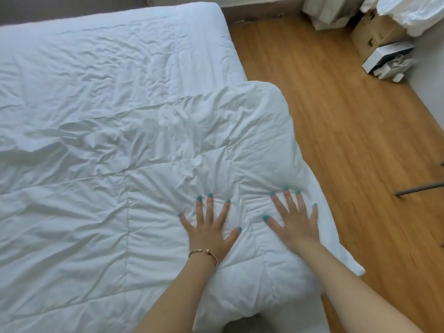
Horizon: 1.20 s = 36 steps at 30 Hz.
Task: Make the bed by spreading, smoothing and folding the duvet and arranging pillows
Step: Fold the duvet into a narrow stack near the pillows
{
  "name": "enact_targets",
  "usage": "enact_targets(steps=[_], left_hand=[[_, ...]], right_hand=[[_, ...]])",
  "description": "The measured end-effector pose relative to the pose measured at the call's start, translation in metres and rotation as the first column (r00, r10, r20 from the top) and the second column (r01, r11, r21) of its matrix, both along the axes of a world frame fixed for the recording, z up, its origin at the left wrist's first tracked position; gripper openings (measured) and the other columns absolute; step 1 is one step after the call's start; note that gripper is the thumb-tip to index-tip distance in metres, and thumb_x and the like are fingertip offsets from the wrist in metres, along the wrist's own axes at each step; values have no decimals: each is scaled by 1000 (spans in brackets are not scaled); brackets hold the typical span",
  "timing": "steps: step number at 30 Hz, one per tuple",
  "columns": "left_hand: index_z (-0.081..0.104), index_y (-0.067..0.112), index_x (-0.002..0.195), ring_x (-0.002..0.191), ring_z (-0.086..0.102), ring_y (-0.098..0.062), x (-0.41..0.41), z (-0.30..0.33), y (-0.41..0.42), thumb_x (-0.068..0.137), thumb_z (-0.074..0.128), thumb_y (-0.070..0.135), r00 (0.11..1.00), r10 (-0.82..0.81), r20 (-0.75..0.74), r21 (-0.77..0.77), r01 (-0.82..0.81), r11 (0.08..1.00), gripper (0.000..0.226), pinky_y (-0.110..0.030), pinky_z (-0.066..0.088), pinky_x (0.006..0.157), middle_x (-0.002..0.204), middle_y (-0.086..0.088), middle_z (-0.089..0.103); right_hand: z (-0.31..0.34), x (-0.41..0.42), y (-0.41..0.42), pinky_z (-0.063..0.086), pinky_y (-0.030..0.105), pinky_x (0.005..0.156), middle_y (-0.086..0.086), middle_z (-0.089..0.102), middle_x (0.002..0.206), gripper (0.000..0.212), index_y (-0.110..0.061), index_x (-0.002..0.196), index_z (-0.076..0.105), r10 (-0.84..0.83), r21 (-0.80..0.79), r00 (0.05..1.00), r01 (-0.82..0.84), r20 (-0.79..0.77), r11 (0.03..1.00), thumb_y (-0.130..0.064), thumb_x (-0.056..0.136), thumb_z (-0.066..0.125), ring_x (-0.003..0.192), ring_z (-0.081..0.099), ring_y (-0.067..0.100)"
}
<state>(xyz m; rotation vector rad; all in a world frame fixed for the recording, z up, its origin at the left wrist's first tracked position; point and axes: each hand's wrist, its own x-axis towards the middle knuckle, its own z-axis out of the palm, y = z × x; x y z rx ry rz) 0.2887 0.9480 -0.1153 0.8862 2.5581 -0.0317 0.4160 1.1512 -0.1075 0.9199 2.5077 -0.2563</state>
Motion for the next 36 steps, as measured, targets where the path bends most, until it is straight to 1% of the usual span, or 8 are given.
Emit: enact_targets(steps=[4,8,16,22,25,29,34,36], left_hand=[[-21,54,140,140,-34,-24,-3,6,12,73,2,87,997,44,58,-74,-39,996,78,-72,-12,103,155,6,-32],[-24,60,135,140,-31,-31,-7,13,44,66,11,94,979,180,92,-56,-176,983,84,-73,-11,102,156,0,-26],[-28,63,132,137,-32,-41,-28,-3,90,51,28,100,978,173,119,-96,-162,982,105,-76,-5,102,149,-6,-40],[-29,63,131,137,-33,-40,-27,-4,92,52,28,99,978,179,103,-123,-166,978,104,-75,-5,103,149,-6,-40],[-30,62,131,137,-33,-40,-27,-4,92,52,27,100,978,183,102,-128,-170,977,104,-75,-4,103,149,-6,-40],[-33,62,129,136,-34,-40,-27,-2,91,52,25,100,976,182,118,-138,-165,977,104,-76,-4,103,148,-6,-42],[-34,61,129,137,-33,-40,-25,0,91,52,24,100,976,176,129,-158,-155,975,104,-75,-5,103,149,-6,-41],[-34,60,130,137,-32,-41,-24,-1,93,51,24,100,977,180,115,-163,-160,974,105,-75,-3,103,150,-7,-40]], right_hand=[[-2,-39,43,6,54,117,-9,-10,161,97,-55,142,-20,-418,-277,906,385,-71,881,-88,71,39,149,-1,24],[-11,-61,86,32,38,111,-10,27,155,127,-48,149,2,-679,-747,714,354,-173,563,-70,53,80,138,35,17],[-42,-63,125,38,25,95,-7,46,144,131,-34,152,20,-719,-893,691,272,-78,359,-57,41,85,123,48,13],[-36,-64,115,48,10,74,-8,58,127,121,-24,145,37,-787,-894,592,238,-175,379,-38,37,92,108,59,6],[-26,-62,110,47,16,92,-13,50,138,111,-31,149,31,-740,-822,581,198,-340,533,-21,58,93,122,52,4],[-12,-62,99,34,28,107,-21,27,141,121,-47,150,10,-648,-689,592,202,-480,696,-28,61,90,131,31,-3],[1,-60,101,28,37,115,-6,10,159,149,-52,140,-27,-842,-863,473,276,-261,423,-23,56,92,141,25,9],[12,-63,100,27,24,113,-7,13,159,138,-45,146,-21,-776,-844,543,208,-321,495,-9,67,86,141,25,5]])
